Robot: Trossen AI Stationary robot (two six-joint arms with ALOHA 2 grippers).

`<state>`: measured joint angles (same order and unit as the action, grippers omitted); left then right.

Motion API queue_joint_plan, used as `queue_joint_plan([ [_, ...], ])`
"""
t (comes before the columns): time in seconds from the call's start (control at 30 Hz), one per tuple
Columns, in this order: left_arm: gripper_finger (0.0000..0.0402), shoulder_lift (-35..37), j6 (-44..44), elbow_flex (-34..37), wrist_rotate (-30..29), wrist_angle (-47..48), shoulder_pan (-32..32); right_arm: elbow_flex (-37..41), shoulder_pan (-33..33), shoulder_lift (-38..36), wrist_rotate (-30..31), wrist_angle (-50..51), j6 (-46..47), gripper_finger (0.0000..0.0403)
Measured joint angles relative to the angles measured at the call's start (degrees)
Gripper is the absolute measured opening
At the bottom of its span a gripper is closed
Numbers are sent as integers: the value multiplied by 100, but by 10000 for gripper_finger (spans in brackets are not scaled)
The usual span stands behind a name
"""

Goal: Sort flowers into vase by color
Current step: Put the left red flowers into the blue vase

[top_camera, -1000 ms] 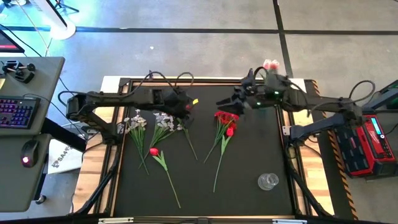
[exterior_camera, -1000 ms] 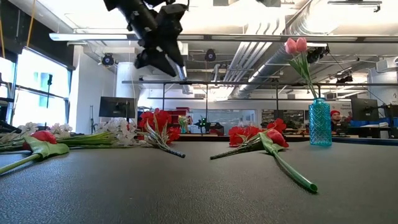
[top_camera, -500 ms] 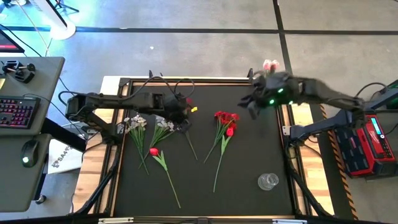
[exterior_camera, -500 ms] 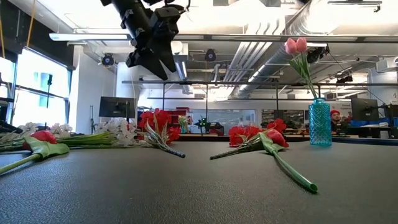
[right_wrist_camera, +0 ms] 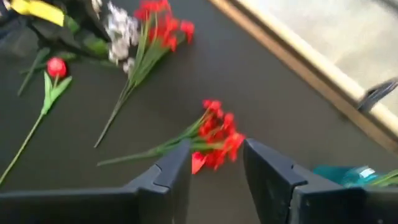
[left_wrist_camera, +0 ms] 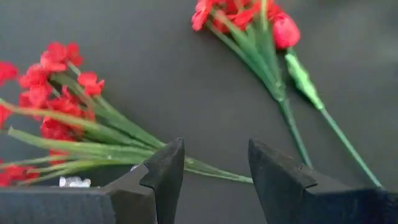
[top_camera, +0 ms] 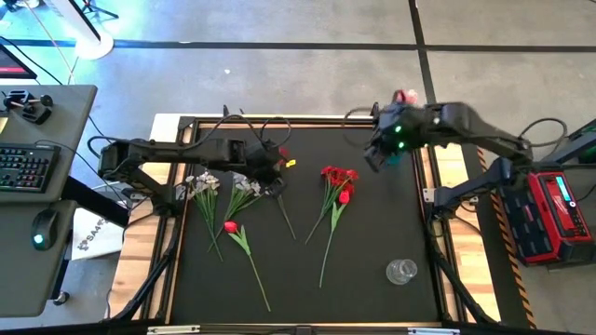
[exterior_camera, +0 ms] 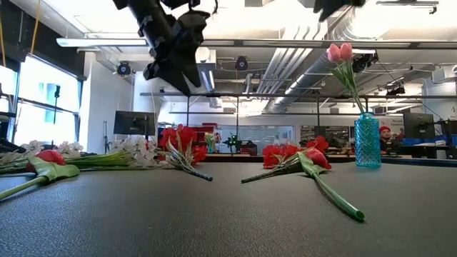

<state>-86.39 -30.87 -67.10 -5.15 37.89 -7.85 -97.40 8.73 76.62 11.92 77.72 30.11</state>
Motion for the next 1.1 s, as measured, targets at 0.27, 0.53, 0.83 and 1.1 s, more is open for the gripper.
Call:
queue_joint_plan([
  [0.27, 165, -13, -1498, 931, -298, -614, 336, 2990, -204, -1186, -1196, -2493, 1454, 129],
  [0.53, 165, -15, -3135, 1662, -1540, -1471, 202, 4405, -554, -1543, -1642, -4505, 2388, 129],
  [0.83, 174, -226, -4295, 1876, -1619, -1605, -283, 4478, -664, -1546, -1541, -4575, 2540, 129],
  [1.1, 208, -676, -4555, 1874, -1430, -2137, -318, 4478, -664, -1546, -1669, -4567, 2421, 129],
])
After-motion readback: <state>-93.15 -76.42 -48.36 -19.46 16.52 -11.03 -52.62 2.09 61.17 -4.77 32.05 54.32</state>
